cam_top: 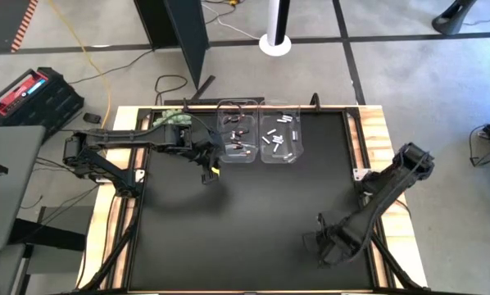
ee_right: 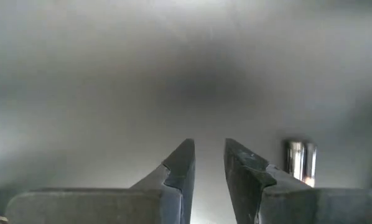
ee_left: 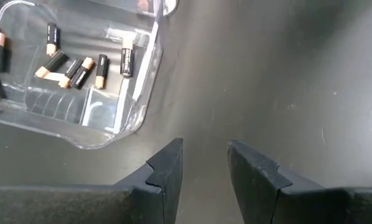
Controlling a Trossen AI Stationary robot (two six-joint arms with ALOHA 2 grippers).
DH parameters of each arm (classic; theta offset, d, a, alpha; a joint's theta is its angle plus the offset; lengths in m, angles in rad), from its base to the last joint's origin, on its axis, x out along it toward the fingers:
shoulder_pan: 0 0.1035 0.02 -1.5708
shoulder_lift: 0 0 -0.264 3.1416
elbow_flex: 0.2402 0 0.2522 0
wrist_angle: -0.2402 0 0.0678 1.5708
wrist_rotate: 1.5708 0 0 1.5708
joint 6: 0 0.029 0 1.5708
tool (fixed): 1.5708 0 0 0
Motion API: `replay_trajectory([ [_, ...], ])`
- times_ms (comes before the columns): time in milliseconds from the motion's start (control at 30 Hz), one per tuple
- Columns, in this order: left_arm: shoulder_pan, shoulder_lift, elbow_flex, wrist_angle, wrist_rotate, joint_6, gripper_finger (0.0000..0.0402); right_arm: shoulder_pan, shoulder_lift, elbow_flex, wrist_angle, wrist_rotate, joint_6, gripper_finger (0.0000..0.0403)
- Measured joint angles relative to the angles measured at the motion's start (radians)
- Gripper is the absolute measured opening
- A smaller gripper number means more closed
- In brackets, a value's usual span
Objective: Sort batteries
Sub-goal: Put the white battery into the right transparent bin
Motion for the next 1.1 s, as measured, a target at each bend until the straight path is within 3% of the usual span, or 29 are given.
replay_trajectory([
  [200, 0.000, 0.000, 0.000, 0.059, 0.000, -0.035, 0.0120, 0.071, 0.062, 0.001, 0.062, -0.114, 0.083, 0.0103],
  [433, 0.000, 0.000, 0.000, 0.084, 0.000, -0.042, 0.0120, 0.094, 0.135, 0.001, 0.086, -0.170, 0.089, 0.0103],
  [1100, 0.000, 0.000, 0.000, 0.084, 0.000, -0.037, 0.0120, 0.168, 0.171, 0.001, 0.136, -0.197, 0.100, 0.0103],
])
